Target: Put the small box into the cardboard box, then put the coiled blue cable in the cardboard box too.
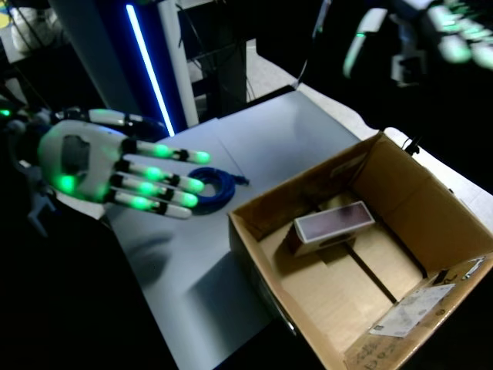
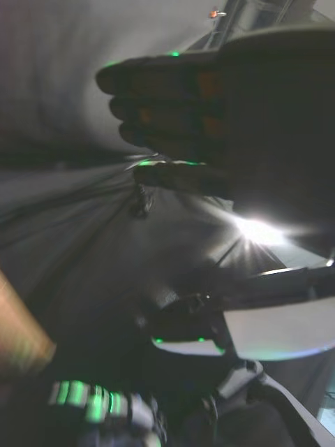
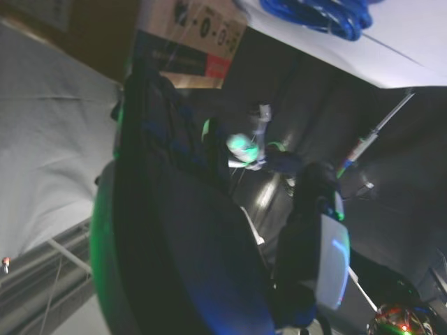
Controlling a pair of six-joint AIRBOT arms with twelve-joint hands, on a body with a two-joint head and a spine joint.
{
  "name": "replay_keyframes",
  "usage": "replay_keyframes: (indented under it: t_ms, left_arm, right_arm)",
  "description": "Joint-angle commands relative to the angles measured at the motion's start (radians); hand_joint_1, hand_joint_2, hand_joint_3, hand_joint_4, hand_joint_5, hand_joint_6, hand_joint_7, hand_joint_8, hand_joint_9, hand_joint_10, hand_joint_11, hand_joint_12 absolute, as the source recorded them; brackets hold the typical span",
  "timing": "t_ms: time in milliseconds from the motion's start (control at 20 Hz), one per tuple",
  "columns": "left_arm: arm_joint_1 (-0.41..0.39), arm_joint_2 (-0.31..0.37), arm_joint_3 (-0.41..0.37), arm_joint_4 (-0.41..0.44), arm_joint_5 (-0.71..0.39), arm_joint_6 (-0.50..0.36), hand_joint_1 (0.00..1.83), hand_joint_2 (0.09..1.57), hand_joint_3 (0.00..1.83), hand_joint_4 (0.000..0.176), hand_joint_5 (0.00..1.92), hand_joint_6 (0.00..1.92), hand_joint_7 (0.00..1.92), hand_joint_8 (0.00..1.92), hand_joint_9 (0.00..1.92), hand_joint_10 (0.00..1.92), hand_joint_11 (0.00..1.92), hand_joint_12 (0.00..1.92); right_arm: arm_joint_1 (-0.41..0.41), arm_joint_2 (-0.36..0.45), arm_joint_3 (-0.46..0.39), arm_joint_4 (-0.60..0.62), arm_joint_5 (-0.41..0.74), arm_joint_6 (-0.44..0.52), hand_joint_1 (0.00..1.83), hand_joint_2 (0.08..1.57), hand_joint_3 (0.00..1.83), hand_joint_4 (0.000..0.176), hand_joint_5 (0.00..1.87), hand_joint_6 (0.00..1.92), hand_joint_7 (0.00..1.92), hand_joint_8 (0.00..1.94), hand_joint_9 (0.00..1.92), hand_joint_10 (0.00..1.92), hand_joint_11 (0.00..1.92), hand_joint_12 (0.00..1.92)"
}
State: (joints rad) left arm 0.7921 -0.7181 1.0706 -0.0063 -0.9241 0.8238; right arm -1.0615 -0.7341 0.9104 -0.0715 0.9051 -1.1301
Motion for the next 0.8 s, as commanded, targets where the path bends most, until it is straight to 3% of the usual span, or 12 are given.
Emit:
replay_keyframes:
  t_ms: [0,200,400,550,650,750]
  left_arm:
    - [0.018,0.012,-0.015,-0.049,-0.176,0.005,0.73,0.82,0.00,0.176,0.12,0.01,0.04,0.00,0.00,0.00,0.00,0.00]
    - [0.261,0.024,-0.099,-0.207,-0.314,0.059,0.77,0.75,0.00,0.176,0.13,0.00,0.00,0.00,0.00,0.00,0.00,0.00]
    - [0.336,0.010,-0.124,-0.248,-0.362,0.059,0.85,0.72,0.00,0.176,0.11,0.00,0.00,0.00,0.00,0.00,0.00,0.00]
    - [0.361,0.005,-0.131,-0.258,-0.376,0.059,0.82,0.72,0.00,0.176,0.09,0.00,0.00,0.00,0.00,0.00,0.00,0.00]
    - [0.430,0.006,-0.139,-0.303,-0.424,0.056,0.75,0.75,0.00,0.176,0.08,0.00,0.00,0.00,0.00,0.00,0.00,0.00]
    - [0.438,0.006,-0.141,-0.310,-0.430,0.051,0.75,0.75,0.00,0.176,0.09,0.00,0.00,0.00,0.00,0.00,0.00,0.00]
  right_arm:
    - [0.015,0.004,-0.001,0.016,0.118,0.005,0.46,1.08,0.00,0.176,0.10,0.00,0.01,0.00,0.00,0.00,0.00,0.00]
    - [0.015,0.001,0.009,0.001,0.117,0.004,0.49,1.03,0.00,0.176,0.09,0.00,0.03,0.00,0.08,0.02,0.00,0.00]
    - [0.024,-0.010,0.017,-0.022,0.086,0.004,0.66,0.92,0.00,0.176,0.14,0.02,0.00,0.00,0.00,0.00,0.00,0.00]
    - [0.203,-0.027,0.030,-0.173,-0.093,0.004,0.67,0.92,0.00,0.176,0.17,0.01,0.00,0.00,0.00,0.00,0.00,0.00]
    - [0.236,-0.055,0.044,-0.226,-0.130,0.004,0.69,0.90,0.00,0.176,0.15,0.00,0.00,0.00,0.00,0.00,0.00,0.00]
    - [0.240,-0.065,0.051,-0.236,-0.131,0.004,0.70,0.90,0.00,0.176,0.13,0.00,0.00,0.00,0.00,0.00,0.00,0.00]
